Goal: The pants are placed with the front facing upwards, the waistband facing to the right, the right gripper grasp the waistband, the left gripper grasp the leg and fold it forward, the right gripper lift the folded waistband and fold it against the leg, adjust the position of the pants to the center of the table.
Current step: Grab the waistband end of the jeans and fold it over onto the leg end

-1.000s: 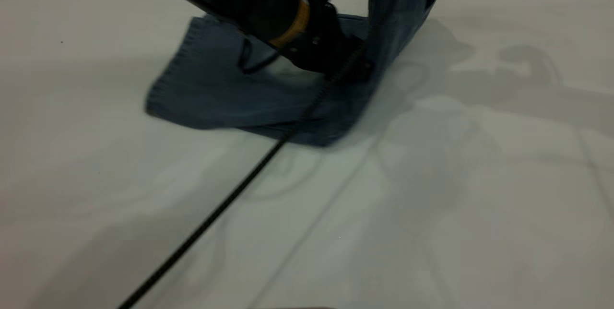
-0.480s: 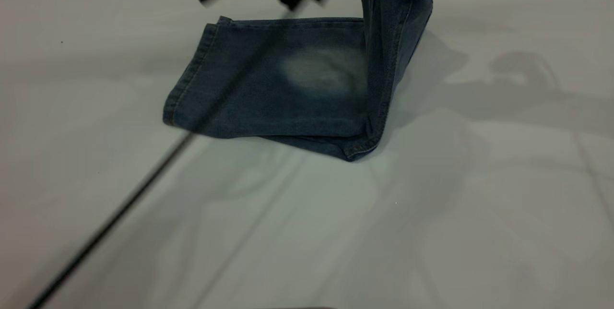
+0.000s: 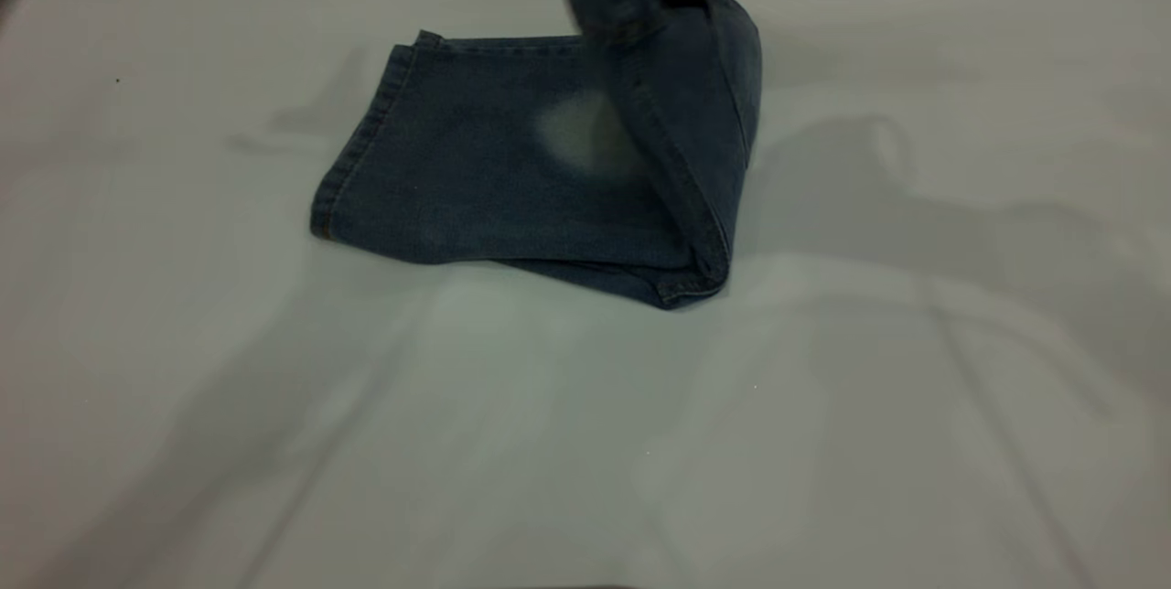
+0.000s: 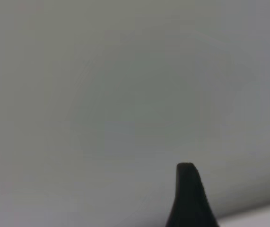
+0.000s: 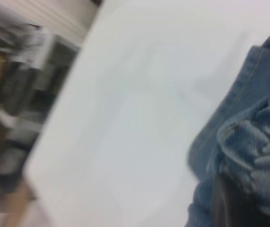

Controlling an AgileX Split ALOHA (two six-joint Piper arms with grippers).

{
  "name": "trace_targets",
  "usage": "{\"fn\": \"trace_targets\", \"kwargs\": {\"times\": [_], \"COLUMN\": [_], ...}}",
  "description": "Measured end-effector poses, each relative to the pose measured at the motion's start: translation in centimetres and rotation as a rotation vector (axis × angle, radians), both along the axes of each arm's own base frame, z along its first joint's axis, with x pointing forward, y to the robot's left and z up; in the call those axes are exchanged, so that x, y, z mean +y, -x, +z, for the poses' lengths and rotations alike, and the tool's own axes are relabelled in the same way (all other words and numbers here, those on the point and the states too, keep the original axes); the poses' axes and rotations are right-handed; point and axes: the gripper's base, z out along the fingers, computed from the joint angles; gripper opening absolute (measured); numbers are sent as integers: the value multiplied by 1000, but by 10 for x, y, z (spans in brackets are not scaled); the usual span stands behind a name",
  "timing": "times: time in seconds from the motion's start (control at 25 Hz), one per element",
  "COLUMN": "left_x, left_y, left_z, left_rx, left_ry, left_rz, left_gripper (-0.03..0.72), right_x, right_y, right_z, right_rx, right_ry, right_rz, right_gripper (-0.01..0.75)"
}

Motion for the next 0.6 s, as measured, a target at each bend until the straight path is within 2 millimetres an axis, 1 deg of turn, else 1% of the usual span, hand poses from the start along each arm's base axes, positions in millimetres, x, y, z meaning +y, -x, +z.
{"fn": "trace_targets", "kwargs": {"times": [0.04,0.16,0.2,0.28,0.44,0.52,0.6], "left_x": [2,7,7,6,-1,-4,-6], "left_y": [7,26,32,41,52,55,57], "left_z": [15,49,58,70,79,80,81], "left_rx": [-29,-96,-113,-131,-134,-131,-129], "left_ry": [20,72,87,108,133,135,135], "left_rz": [-12,-74,-101,-159,-287,-330,-356], "left_gripper": [440,440,440,440,440,440,440], "right_x": [9,29,37,52,79,94,107], "right_y": [0,-2,-3,-7,-17,-20,-22], "right_z": [0,1,1,-1,-15,-26,-41], "right_rx": [-23,-97,-115,-145,-158,-155,-144], "right_ry": [44,162,188,219,230,231,242], "right_rz": [-13,-42,-46,-38,-4,21,43], "right_gripper": [55,55,55,57,60,66,81]}}
